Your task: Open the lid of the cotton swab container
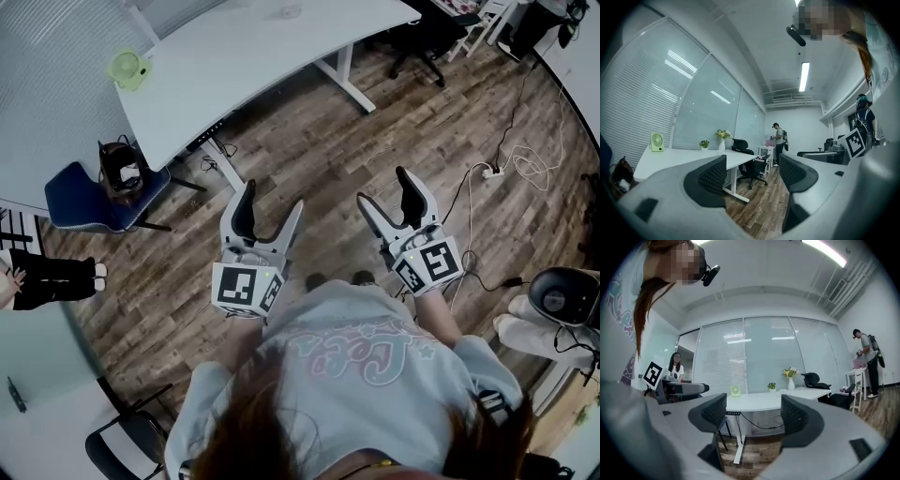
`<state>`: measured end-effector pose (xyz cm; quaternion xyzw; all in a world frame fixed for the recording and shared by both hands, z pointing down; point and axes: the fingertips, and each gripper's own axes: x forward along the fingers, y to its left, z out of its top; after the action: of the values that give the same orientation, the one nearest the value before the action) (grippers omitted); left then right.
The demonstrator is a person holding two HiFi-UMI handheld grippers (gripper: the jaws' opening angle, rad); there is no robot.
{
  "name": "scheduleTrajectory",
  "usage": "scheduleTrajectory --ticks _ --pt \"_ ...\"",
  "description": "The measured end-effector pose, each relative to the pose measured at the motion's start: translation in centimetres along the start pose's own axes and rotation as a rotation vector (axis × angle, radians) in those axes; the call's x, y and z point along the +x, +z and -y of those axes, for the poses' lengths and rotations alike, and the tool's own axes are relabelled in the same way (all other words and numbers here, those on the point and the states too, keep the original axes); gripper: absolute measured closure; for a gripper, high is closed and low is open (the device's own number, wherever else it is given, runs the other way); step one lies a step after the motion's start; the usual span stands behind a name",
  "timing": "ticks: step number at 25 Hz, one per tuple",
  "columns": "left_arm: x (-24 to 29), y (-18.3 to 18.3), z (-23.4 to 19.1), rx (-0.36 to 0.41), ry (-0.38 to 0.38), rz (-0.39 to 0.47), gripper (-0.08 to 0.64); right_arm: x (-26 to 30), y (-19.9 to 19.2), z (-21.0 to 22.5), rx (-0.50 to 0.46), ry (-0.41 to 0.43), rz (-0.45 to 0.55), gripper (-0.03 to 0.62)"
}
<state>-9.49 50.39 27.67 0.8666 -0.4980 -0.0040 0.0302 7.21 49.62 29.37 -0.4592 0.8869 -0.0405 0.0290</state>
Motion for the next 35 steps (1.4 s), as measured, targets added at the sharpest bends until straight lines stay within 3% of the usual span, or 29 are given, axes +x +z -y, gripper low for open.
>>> scheduleTrajectory --ticks 6,16,22,35 --pt "-1.4 -1.2 -1.1 -0.010 -0.042 -0.025 0.239 0.0 -1.2 -1.6 0.014 -0.052 -0.012 0.244" --pt "-0.9 -1.1 -2.1 -0.007 -0.043 -0.016 0.239 1.3 -0.6 -1.1 -0.020 -0.054 -0.005 0.244" --pt "1.9 -0.8 -3.3 0.002 -0.017 -0.002 0.239 3.4 0.1 2.3 -0.020 -0.052 0.016 0.244" --pt "13.0 0.8 -7.0 0.021 0.028 0.029 0.240 12.2 1.6 10.9 -0.051 0.001 0.039 0.244"
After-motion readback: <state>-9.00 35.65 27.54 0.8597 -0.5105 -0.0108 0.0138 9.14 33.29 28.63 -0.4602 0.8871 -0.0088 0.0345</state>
